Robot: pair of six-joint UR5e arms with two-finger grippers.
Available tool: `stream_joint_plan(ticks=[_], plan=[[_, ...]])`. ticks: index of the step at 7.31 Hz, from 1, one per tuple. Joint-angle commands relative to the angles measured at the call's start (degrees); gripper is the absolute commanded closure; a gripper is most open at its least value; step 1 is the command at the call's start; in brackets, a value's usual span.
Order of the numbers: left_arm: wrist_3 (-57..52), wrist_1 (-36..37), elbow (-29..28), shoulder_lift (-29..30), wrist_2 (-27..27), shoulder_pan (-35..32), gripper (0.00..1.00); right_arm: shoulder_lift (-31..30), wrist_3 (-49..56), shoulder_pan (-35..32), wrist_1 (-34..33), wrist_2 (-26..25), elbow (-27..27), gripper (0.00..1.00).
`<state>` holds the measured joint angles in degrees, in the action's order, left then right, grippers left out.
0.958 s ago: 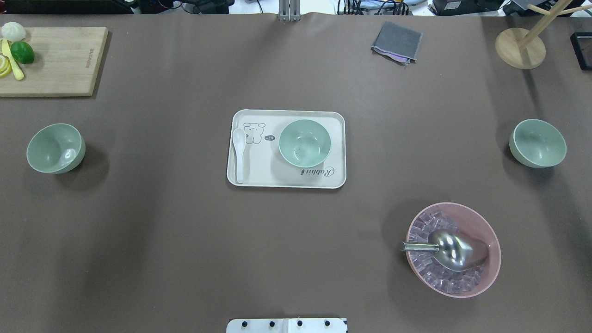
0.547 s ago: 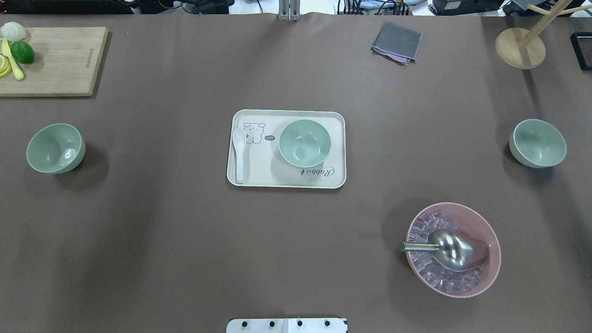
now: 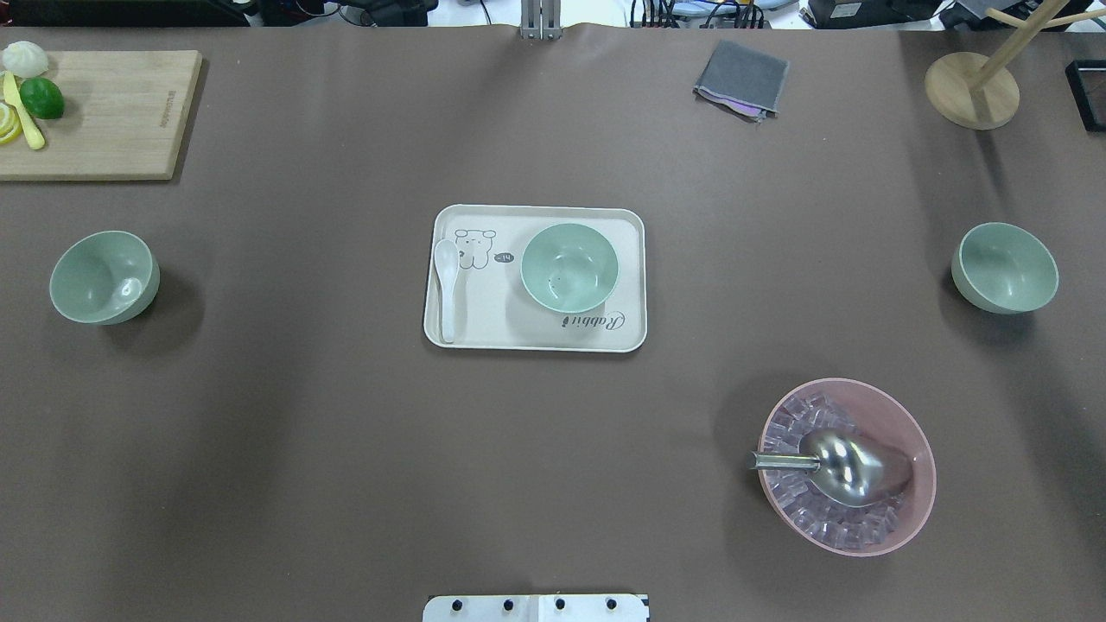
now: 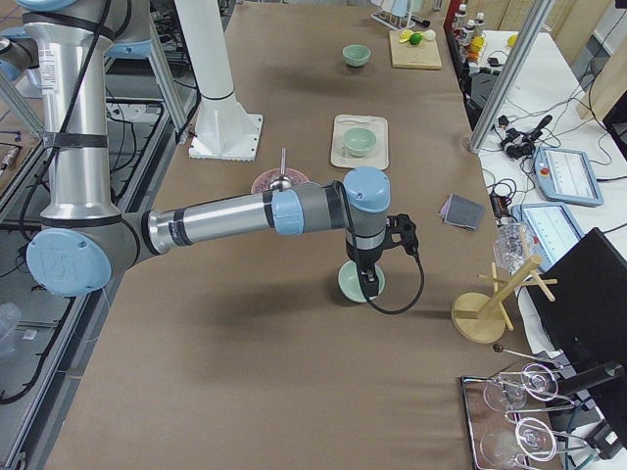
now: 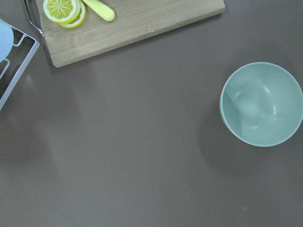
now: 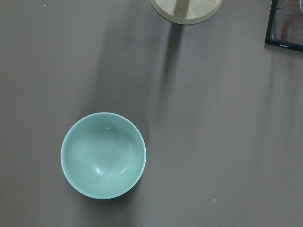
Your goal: Stack green bowls together
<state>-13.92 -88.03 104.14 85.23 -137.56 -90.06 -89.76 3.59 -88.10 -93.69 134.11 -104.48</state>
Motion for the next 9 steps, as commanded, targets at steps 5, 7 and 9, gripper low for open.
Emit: stream_joint_plan(ticks=[5, 7, 9], plan=[[4.43, -4.07, -9.38, 5.99, -0.69, 0.41, 0.01, -6.48, 0.01, 0.21, 22.70, 0.19, 6.45, 0.00], [7.30, -7.67, -9.57, 5.82, -0.78, 0.41, 0.01, -4.48, -6.18, 0.91, 24.53, 0.27, 8.51, 0.00], [12.94, -7.69, -9.57, 7.48, -0.61, 6.00, 0.01, -3.51, -15.32, 4.94, 24.61, 0.28, 8.42, 0.00]])
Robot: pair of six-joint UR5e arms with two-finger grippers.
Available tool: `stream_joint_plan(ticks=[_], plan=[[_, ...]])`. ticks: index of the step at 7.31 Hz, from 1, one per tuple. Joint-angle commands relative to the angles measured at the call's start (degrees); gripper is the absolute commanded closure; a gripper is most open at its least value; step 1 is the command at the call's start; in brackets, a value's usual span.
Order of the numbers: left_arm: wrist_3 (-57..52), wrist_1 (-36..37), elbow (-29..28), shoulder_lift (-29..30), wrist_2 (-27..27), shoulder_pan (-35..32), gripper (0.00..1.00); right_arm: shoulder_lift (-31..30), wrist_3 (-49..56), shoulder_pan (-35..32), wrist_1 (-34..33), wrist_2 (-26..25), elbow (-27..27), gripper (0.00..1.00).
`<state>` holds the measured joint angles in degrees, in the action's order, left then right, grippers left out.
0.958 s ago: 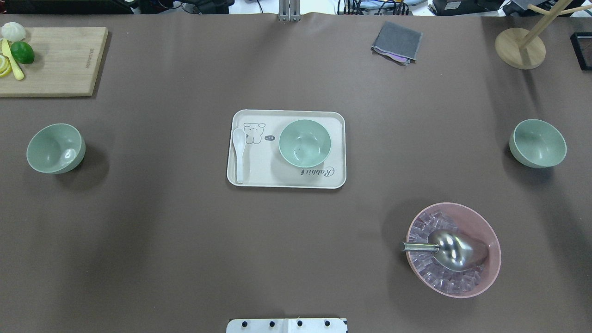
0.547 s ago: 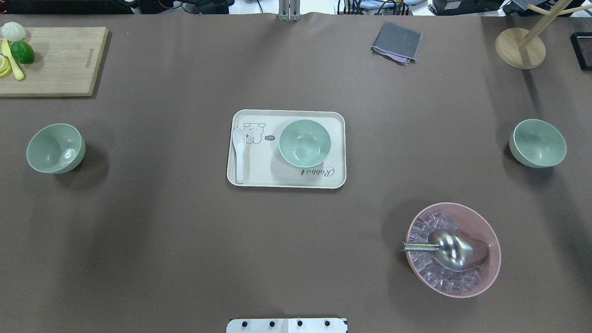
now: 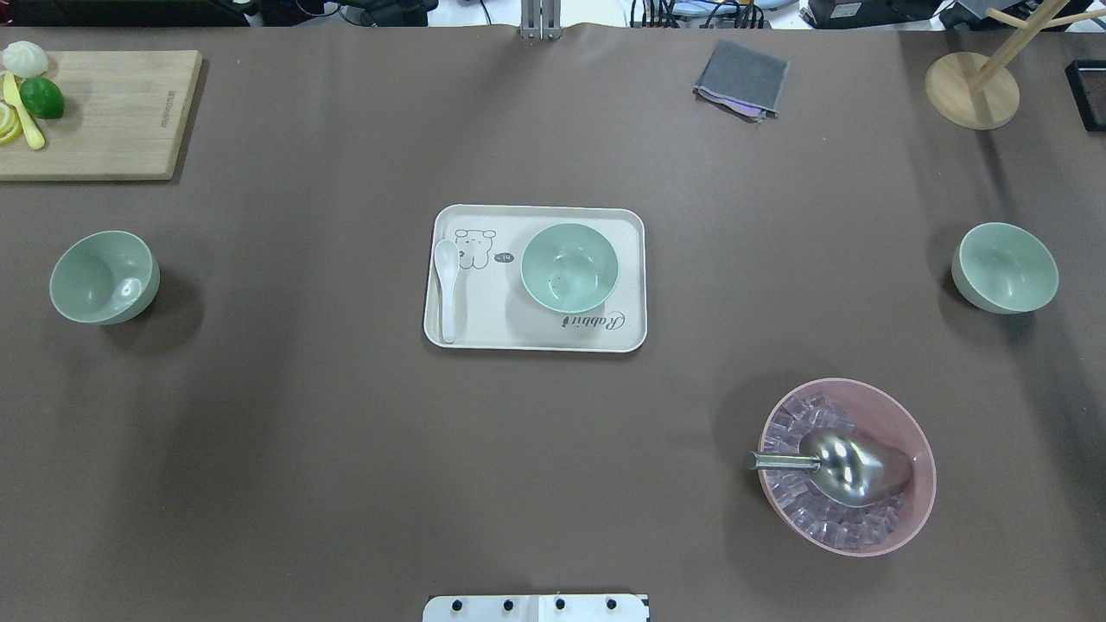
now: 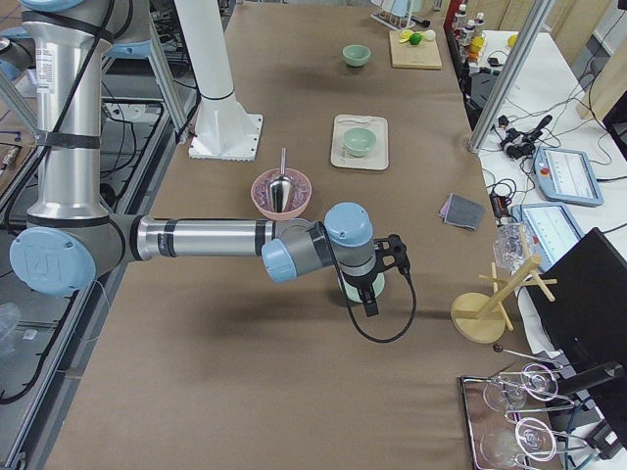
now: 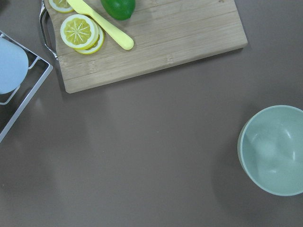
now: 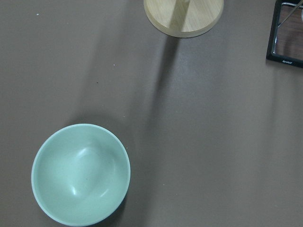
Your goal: Stack green bowls together
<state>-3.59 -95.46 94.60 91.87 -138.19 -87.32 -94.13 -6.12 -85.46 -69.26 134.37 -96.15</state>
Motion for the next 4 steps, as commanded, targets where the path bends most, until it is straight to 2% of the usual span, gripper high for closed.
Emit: stream_joint_plan(ticks=[1, 2, 4], plan=[[9.06, -0.17, -0.29, 1.64, 0.02, 4.43, 0.01, 1.83, -10.01, 3.36, 0.18, -0.07, 0.09, 0.00], [16.00, -0.25, -0.12, 2.78, 0.63, 6.79, 0.01, 2.36, -13.36, 4.32, 0.18, -0.07, 0.09, 0.00], [19.30, -0.17, -0.55, 2.88, 0.64, 10.32, 0.01, 3.77, -20.23, 6.52, 0.09, -0.60, 0.09, 0.00]])
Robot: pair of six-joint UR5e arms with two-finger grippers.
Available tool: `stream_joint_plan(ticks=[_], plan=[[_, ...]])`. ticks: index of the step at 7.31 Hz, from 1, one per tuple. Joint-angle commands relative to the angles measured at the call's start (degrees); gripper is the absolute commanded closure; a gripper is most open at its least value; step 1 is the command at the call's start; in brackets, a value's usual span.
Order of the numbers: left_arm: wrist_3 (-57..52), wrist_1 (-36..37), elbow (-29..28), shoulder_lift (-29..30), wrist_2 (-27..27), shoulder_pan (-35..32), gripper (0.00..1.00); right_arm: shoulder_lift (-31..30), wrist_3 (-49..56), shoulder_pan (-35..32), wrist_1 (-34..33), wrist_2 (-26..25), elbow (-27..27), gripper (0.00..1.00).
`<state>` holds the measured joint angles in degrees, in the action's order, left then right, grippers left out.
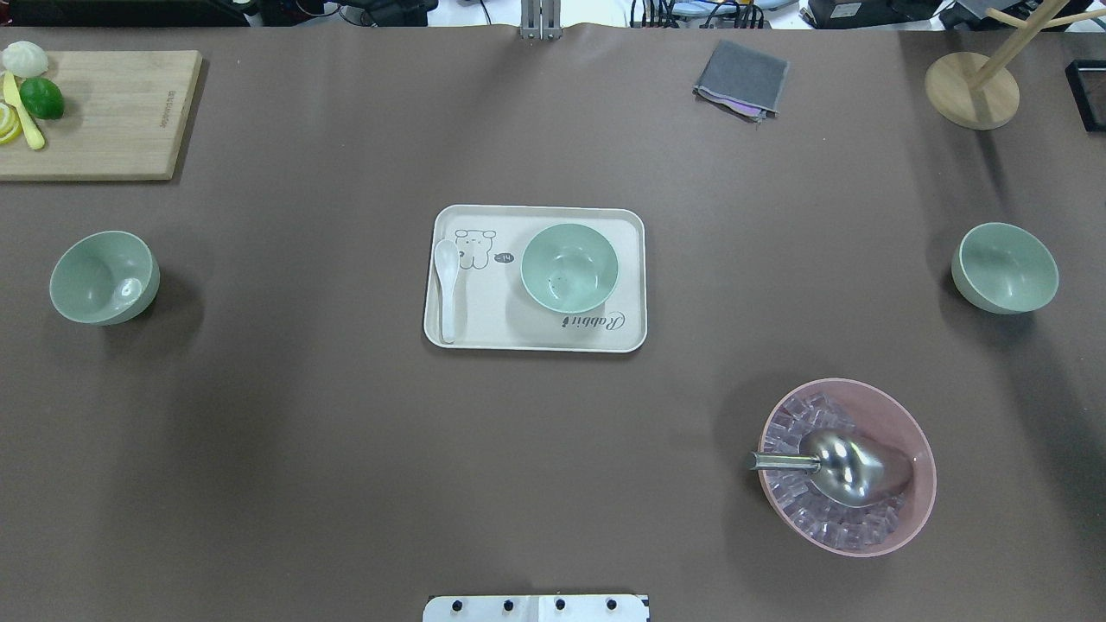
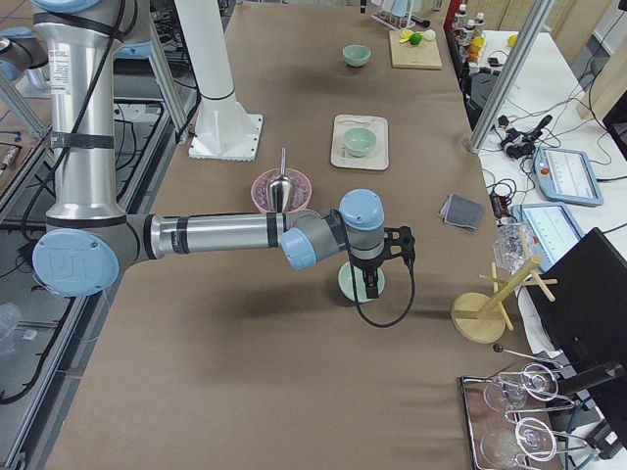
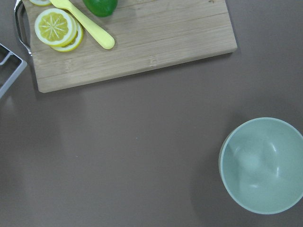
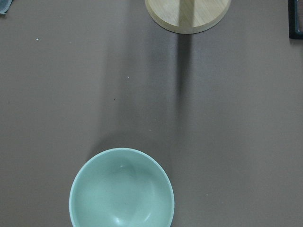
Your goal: Stack green bowls together
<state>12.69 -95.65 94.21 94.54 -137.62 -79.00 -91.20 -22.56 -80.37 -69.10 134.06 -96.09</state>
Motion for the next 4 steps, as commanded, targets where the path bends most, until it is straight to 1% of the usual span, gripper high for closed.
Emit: stream_joint_plan(ticks=[1, 2, 3, 4], plan=[[3.91, -0.06, -0.17, 0.21, 0.16, 3.40, 0.01, 2.07, -4.42, 2.40, -2.59, -1.34, -0.07, 0.00], [4.27, -0.15, -0.17, 0.21, 1.12, 4.37, 0.01, 3.82, -4.86, 3.20, -6.79, -3.09, -0.59, 0.00], [5.75, -1.11, -0.34, 0.30, 2.00, 5.59, 0.02, 4.36, -4.95, 3.90, -8.05, -4.06, -0.59, 0.00], [9.07, -5.73, -2.52, 0.64, 2.00, 6.91, 0.02, 4.28, -4.95, 3.82, -7.98, -4.16, -0.59, 0.00]])
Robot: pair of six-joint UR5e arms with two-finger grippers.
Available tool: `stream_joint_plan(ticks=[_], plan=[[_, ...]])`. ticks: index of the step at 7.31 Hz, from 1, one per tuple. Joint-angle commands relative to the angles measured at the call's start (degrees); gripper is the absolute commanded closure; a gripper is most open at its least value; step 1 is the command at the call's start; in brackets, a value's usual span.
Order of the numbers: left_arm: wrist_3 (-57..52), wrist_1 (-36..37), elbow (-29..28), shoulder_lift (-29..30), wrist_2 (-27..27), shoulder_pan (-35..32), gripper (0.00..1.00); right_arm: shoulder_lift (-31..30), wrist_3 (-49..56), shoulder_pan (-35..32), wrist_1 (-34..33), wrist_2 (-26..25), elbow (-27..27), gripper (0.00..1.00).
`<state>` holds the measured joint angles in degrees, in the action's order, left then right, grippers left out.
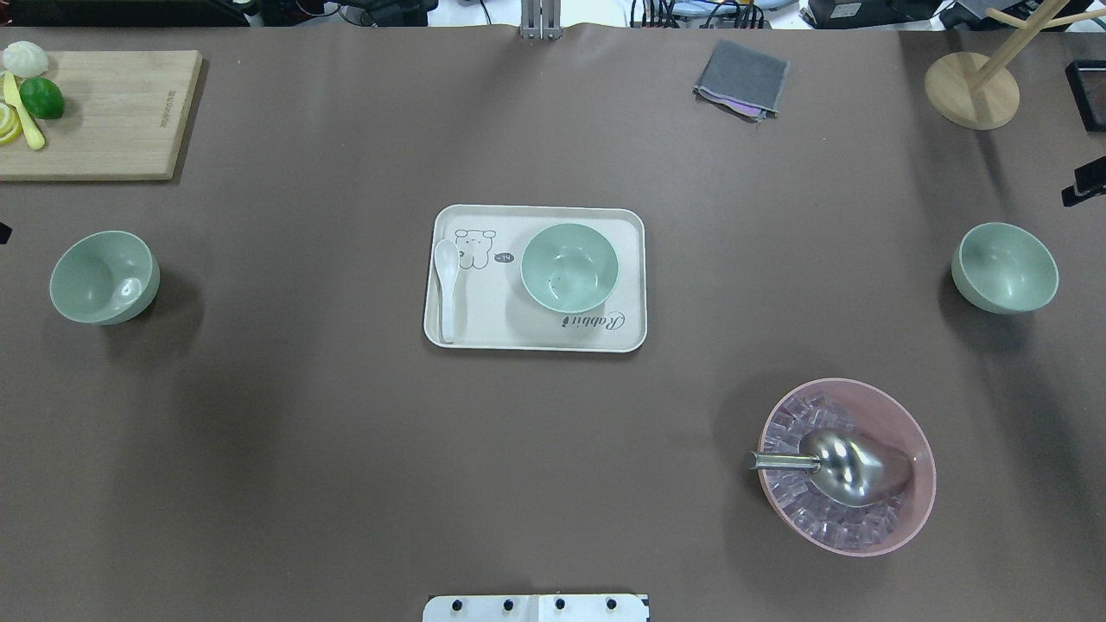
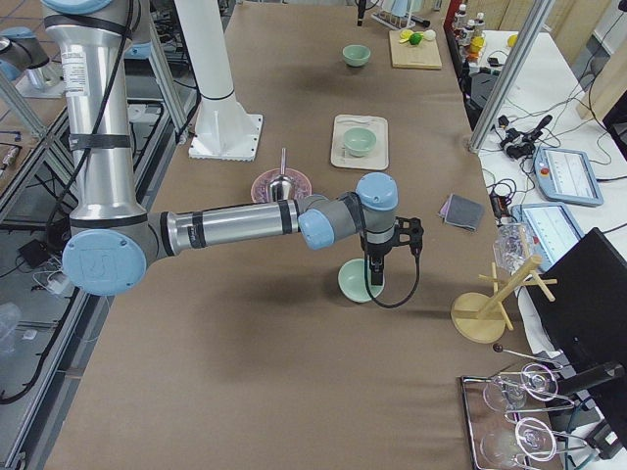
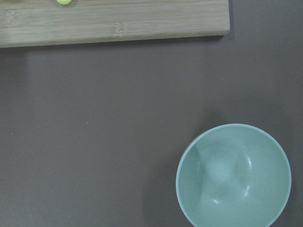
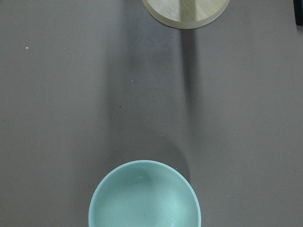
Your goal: Stack green bowls together
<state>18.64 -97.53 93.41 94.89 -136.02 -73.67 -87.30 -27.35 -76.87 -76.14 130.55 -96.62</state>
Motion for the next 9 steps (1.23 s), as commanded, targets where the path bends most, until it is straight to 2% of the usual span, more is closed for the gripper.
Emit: stream_joint_plan(ticks=[1, 2, 4, 5, 6, 9], plan=[[5.60, -10.94, -6.36, 0.99, 0.49, 2.38, 0.02, 0.29, -0.16, 0.31, -0.77, -0.73, -0.06, 0.00], [6.75, -15.71, -9.79, 1.86, 0.49, 2.82, 0.02, 0.11, -0.16, 0.31, -0.42, -0.47, -0.06, 0.00], [7.82, -17.16, -9.92, 1.87, 0.49, 4.05, 0.04, 0.11, -0.16, 0.31, -0.33, -0.47, -0.15, 0.00], [7.82, -17.60, -10.09, 1.87, 0.49, 4.84, 0.15, 0.11, -0.16, 0.31, -0.33, -0.38, -0.15, 0.00], [7.73, -17.60, -10.09, 1.87, 0.49, 5.63, 0.19, 0.11, -0.16, 0.31, -0.33, -0.47, -0.59, 0.00], [7.64, -18.74, -10.79, 1.79, 0.76, 6.69, 0.19, 0.11, -0.16, 0.31, -0.33, -0.56, -0.59, 0.00]])
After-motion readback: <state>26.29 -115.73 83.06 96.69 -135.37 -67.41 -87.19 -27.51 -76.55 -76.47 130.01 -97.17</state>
